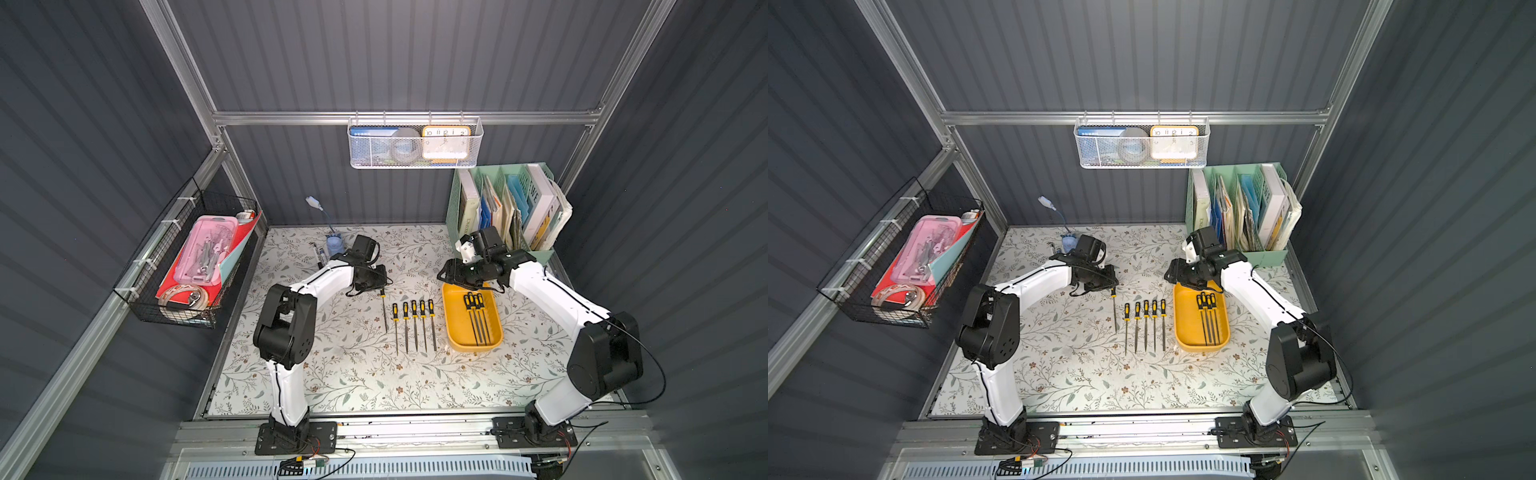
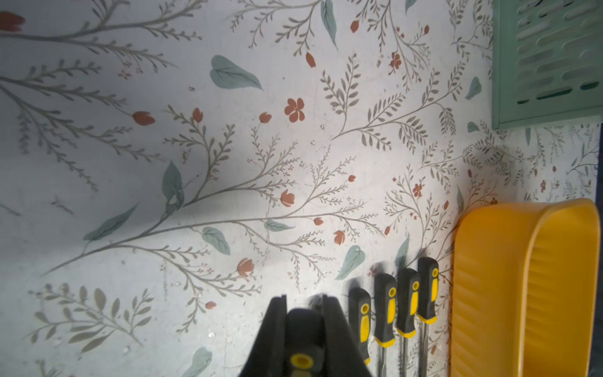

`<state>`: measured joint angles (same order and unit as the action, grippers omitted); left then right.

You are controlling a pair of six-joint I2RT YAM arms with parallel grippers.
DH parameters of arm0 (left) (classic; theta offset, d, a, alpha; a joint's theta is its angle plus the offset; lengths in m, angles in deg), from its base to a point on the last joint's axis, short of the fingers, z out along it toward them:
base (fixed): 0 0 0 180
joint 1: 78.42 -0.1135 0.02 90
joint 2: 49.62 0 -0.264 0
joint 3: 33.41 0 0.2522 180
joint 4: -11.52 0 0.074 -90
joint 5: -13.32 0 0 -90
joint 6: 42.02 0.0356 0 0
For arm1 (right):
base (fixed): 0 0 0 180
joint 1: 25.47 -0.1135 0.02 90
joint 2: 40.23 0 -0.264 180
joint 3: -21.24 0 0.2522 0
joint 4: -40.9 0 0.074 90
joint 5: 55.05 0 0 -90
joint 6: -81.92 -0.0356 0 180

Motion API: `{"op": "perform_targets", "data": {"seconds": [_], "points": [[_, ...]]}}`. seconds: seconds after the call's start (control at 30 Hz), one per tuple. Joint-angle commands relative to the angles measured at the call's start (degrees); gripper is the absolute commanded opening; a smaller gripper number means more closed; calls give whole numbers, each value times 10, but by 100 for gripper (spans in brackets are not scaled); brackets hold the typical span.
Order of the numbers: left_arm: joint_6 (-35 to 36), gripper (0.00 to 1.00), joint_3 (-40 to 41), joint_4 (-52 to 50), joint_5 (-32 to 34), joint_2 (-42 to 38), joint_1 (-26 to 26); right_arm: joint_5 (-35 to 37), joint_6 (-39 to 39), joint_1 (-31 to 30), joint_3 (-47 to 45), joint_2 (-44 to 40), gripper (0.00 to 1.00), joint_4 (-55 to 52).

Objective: Take the file tool out of the storage box
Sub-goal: Place the file tool at the center of the board.

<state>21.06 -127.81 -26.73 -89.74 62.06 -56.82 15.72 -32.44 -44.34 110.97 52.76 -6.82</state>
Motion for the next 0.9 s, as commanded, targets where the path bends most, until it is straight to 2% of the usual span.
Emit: {"op": "perform_targets", "data": {"seconds": [0.0, 0.23, 0.4, 0.5, 0.6, 0.8, 0.87], "points": [[-18, 0, 34, 0, 16, 11, 9, 25, 12, 6, 10, 4, 62, -31], [-19, 0, 64, 6, 17, 11, 18, 44, 17, 15, 5, 4, 61, -48], [-26, 0, 64, 12, 6, 15, 28, 164, 5, 17, 14, 10, 53, -99], [-29, 0, 62, 13, 3, 19, 34, 197, 14, 18, 37, 31, 46, -140], [-29, 0, 64, 12, 4, 23, 37, 209, 17, 20, 54, 50, 44, -166], [-30, 9, 67, 12, 4, 25, 41, 203, 13, 24, 50, 63, 44, -161], [-30, 15, 66, 11, 8, 26, 41, 202, 13, 24, 49, 67, 44, -161]]}}
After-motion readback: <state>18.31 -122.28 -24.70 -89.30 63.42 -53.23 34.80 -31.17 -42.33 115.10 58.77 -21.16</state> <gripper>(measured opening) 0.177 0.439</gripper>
